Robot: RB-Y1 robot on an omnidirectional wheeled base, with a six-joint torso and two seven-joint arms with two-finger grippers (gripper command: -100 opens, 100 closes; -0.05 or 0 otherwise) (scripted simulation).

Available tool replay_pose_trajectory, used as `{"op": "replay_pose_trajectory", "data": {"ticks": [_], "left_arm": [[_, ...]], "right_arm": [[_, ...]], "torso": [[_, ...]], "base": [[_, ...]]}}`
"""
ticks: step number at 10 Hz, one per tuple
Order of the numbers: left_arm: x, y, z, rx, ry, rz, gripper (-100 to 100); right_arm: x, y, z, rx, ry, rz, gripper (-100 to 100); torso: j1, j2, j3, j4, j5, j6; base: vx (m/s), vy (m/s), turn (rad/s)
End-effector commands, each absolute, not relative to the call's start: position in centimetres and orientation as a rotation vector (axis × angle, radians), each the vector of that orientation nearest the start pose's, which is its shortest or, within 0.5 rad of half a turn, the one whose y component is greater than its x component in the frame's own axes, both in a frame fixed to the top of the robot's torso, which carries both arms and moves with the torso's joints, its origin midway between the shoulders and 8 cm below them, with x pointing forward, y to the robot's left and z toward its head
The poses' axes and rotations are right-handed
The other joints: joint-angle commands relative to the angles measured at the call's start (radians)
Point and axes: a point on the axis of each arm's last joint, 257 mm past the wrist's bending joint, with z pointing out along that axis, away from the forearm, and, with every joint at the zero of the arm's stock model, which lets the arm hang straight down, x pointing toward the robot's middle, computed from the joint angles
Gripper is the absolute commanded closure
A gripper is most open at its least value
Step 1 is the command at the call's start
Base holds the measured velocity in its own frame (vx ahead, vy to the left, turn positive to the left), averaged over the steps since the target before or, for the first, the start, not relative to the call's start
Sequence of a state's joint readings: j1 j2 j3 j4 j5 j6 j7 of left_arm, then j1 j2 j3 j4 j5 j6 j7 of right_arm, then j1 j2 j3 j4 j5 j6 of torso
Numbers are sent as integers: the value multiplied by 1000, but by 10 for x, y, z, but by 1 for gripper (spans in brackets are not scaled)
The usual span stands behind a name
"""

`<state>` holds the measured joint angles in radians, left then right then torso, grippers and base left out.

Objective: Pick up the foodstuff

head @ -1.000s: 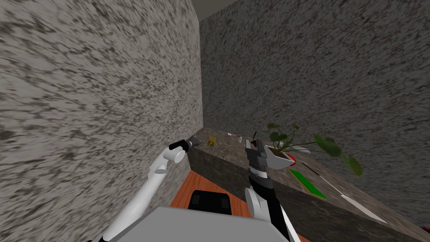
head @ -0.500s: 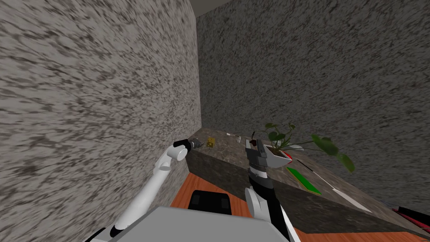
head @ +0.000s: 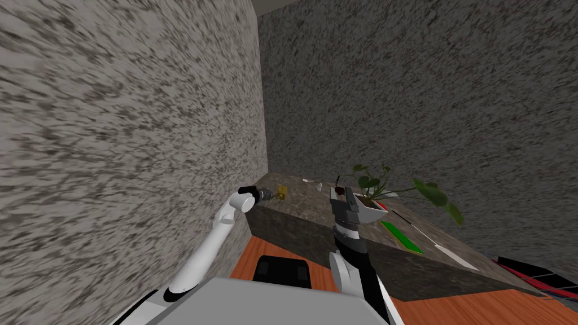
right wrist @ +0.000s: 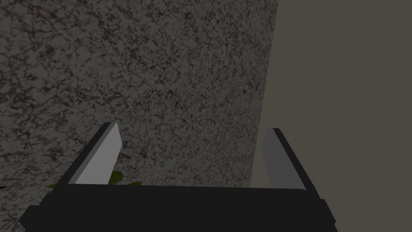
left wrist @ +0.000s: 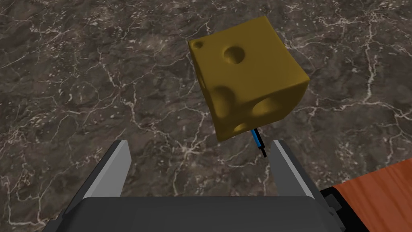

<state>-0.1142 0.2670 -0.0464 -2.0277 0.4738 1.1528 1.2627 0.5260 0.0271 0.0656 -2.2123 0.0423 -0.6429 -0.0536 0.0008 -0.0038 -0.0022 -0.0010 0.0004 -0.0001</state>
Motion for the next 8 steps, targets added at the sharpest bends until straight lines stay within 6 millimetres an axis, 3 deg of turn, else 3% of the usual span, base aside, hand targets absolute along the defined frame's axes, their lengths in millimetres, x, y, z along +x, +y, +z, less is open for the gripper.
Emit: {"op": "replay_pose_trajectory", "data": {"ticks": [1,5,8], "left_arm": [[484,162,-231,-2834,772,-1454,-100],[470,144,-249,-2994,772,-1292,-100],[464,140,-255,-3039,775,-1221,-100]], "right_arm": [[334,-255,13,635,566,1397,0],[334,-256,13,635,566,1397,0],[334,-256,13,635,566,1397,0]], "torso": [[0,0,0,0,0,0],[0,0,0,0,0,0],[-1,1,1,0,0,-1]], "base": [[45,28,-44],[52,31,-117],[31,18,-59]]}}
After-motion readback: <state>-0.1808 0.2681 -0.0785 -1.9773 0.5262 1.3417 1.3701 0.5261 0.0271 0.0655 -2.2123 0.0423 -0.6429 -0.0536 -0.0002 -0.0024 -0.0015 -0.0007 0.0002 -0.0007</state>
